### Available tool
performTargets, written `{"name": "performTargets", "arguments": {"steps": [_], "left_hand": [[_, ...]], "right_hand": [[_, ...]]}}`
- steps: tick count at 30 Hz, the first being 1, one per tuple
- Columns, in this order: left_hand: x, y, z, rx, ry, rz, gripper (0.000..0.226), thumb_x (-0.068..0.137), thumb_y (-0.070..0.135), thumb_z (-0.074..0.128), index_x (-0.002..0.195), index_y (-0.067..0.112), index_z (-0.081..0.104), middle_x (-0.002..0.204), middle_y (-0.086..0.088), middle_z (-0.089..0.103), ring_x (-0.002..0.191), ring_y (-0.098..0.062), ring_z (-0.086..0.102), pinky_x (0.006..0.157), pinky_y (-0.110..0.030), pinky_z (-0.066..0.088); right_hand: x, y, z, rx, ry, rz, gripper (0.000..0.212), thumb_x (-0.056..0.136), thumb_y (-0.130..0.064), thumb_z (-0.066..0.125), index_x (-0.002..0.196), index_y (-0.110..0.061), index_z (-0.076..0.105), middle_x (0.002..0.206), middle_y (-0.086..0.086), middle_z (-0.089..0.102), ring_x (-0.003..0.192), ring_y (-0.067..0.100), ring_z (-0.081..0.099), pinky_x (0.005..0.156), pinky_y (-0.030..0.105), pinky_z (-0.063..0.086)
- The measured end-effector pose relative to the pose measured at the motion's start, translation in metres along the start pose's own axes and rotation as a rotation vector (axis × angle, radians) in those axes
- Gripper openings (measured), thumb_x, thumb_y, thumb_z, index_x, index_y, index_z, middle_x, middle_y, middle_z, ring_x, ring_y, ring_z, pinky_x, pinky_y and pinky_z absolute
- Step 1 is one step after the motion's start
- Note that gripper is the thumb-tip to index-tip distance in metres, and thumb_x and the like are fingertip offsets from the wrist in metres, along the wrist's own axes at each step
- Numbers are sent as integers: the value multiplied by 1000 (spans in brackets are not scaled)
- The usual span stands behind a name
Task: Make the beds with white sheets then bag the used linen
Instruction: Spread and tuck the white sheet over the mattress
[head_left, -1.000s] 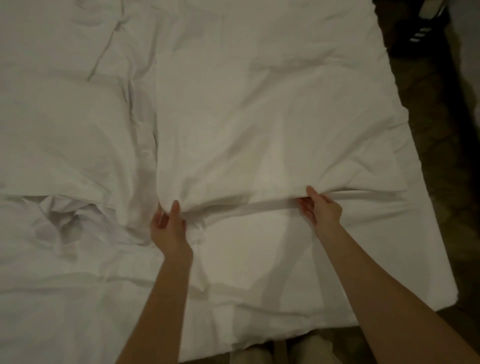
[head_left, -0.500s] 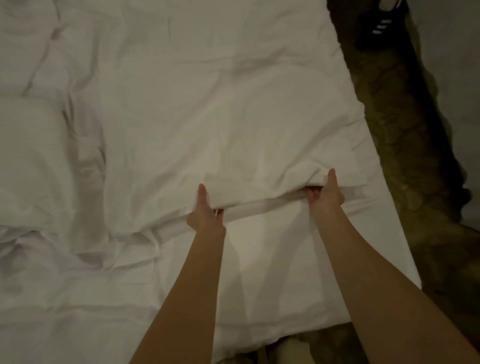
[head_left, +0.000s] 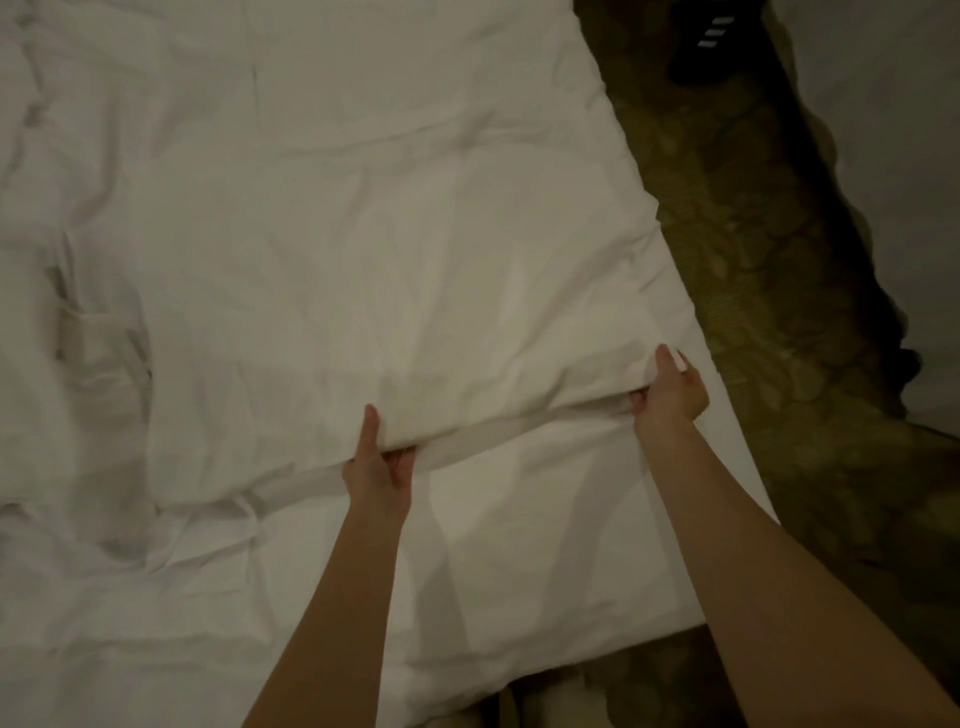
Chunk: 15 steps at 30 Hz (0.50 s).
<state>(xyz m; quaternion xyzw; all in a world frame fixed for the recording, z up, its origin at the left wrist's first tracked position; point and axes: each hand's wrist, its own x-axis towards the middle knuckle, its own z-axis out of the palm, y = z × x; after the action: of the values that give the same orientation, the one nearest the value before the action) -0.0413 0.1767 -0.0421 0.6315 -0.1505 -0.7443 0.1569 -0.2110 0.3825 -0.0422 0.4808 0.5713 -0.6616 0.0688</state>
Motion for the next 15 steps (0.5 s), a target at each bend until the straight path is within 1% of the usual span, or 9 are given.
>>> {"name": "performTargets", "arguments": {"steps": [2, 4, 6, 7, 9, 10, 12, 14, 15], "left_hand": [[-3, -10, 10, 8, -34, -4, 31, 89, 25, 67, 114, 7, 62, 114, -9, 67, 91, -19, 68, 62, -30, 60], [-5, -18, 15, -7, -31, -1, 35, 89, 24, 68, 119, 8, 60, 116, -9, 67, 93, -20, 68, 65, -32, 61], [-5, -24, 15, -32, -15, 11, 41, 89, 24, 68, 125, 7, 57, 118, -9, 66, 95, -20, 68, 64, -31, 61], [-5, -26, 14, -41, -13, 19, 39, 89, 24, 67, 123, 8, 58, 116, -9, 67, 94, -19, 68, 62, -30, 60], [-3, -28, 10, -61, -13, 39, 28, 91, 23, 65, 116, 9, 61, 112, -7, 67, 92, -17, 67, 59, -27, 59], [-2, -27, 8, -67, -10, 49, 23, 92, 23, 63, 111, 10, 62, 111, -6, 67, 92, -16, 67, 59, -27, 59], [1, -24, 4, -71, 11, 66, 23, 93, 26, 62, 111, 12, 62, 111, -4, 66, 90, -13, 66, 59, -25, 59], [4, -19, -1, -78, 45, 84, 31, 93, 28, 62, 120, 13, 60, 113, -3, 66, 87, -10, 67, 60, -24, 59], [6, -16, -3, -86, 55, 96, 33, 93, 27, 62, 122, 13, 59, 112, -2, 66, 85, -10, 67, 60, -24, 58]], "right_hand": [[5, -2, 0, -53, -5, -60, 20, 87, -15, 70, 106, -18, 64, 121, 3, 59, 105, 21, 59, 66, 29, 57], [9, -1, -4, -161, -6, -73, 22, 88, -18, 70, 108, -13, 64, 118, 4, 58, 103, 21, 57, 75, 33, 57], [16, -1, -10, -255, -24, -47, 28, 87, -21, 71, 109, -6, 64, 110, 7, 60, 97, 21, 57, 77, 37, 58], [20, -2, -13, -269, -45, -34, 24, 86, -21, 71, 102, -5, 65, 105, 7, 61, 94, 21, 59, 74, 37, 58], [25, -9, -18, -226, -60, -21, 14, 86, -18, 71, 83, -8, 62, 92, 6, 62, 84, 18, 60, 62, 31, 58], [28, -11, -21, -186, -54, -17, 16, 87, -16, 71, 77, -10, 59, 88, 6, 61, 80, 18, 61, 57, 28, 57], [35, -12, -27, -152, -38, 0, 19, 88, -12, 69, 75, -12, 56, 93, 10, 63, 82, 21, 63, 54, 27, 58], [37, -8, -30, -175, -31, 24, 12, 88, -11, 69, 82, -10, 59, 105, 14, 63, 90, 24, 63, 62, 31, 60], [35, -7, -29, -160, -33, 40, 11, 86, -11, 70, 90, -7, 60, 109, 15, 63, 92, 25, 63, 66, 33, 60]]}}
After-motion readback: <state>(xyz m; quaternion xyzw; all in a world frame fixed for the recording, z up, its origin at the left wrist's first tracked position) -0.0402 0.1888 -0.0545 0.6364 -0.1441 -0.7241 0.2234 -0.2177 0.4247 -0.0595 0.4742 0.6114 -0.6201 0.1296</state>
